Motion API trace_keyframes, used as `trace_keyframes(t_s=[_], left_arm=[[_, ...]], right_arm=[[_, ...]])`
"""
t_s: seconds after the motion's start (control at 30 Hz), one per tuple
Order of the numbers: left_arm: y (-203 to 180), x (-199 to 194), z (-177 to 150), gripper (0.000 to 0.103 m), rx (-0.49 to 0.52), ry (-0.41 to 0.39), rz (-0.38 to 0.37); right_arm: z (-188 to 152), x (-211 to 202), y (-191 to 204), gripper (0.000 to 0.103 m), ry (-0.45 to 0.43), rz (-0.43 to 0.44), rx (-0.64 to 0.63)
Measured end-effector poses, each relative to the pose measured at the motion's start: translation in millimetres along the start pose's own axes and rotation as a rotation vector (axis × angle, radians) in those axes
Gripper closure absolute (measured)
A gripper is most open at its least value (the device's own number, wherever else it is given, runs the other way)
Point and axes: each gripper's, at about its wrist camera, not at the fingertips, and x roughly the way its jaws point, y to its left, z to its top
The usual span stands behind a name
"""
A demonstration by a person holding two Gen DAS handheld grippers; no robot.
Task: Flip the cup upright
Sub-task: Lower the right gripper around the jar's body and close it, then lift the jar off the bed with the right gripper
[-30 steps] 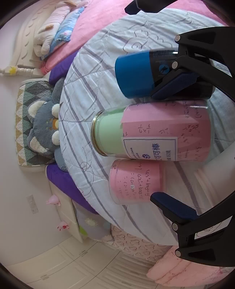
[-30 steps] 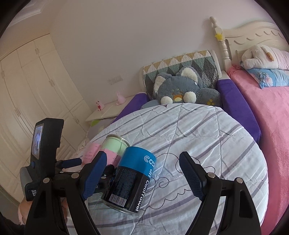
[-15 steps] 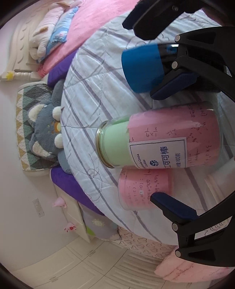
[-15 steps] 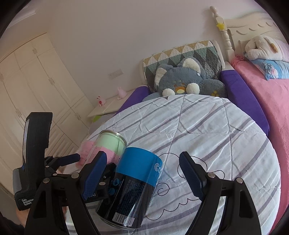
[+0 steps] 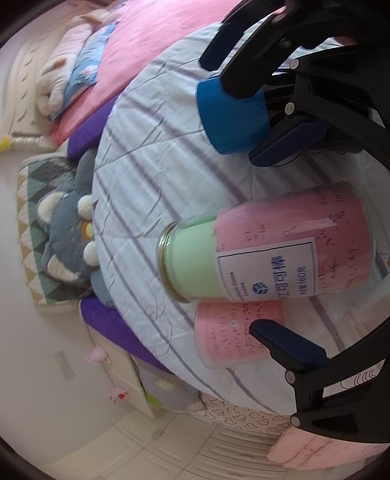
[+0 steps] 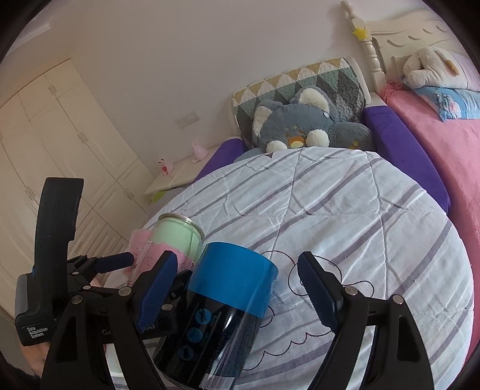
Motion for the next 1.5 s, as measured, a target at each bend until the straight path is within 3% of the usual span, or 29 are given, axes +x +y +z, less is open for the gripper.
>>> trace_keyframes(t_s=[0.03,0.37,0.4,0.47,0.7,0.93,1.23,1.5], left_arm=[[-2.7,-1.4,-1.1,0.014,0.007,0.005,-0.019],[13.3,15.5,-0.6,0.011,-0.081,0.066,-0.097],[14.4,15.6,-0.6,0.013,-0.087,0.057,-0.094],[16.1,14.6,-1.2,0.029,-0.096,0.054,-0.118],[20.9,6.2,-4.9,0.029,-0.098,0.023,-0.115],[28.5,-29.9,-6.8,0.029,-0.106,-0.096,-0.103],[25.8,-76.9,-28.7,0.029,-0.066,-0.135,-0.163],[9.4,-116.2,-66.5,0.029,-0.003,-0.165,-0.213]], right_arm=[[-0.2,0.9,-0.7,0.019,0.006,-0.006,0.003],[-2.2,6.0,-7.6,0.019,0.022,0.022,0.03],[-2.5,6.4,-7.2,0.019,0.024,0.021,0.028],[-2.8,8.0,-6.7,0.019,0.03,0.019,0.025],[-2.5,8.7,-4.1,0.019,0.033,0.027,0.018],[-0.8,-0.7,1.9,0.019,0.012,0.036,0.023],[-2.8,-41.3,21.0,0.019,-0.042,0.02,0.024],[-28.2,-83.8,36.8,0.019,-0.049,-0.015,0.053]])
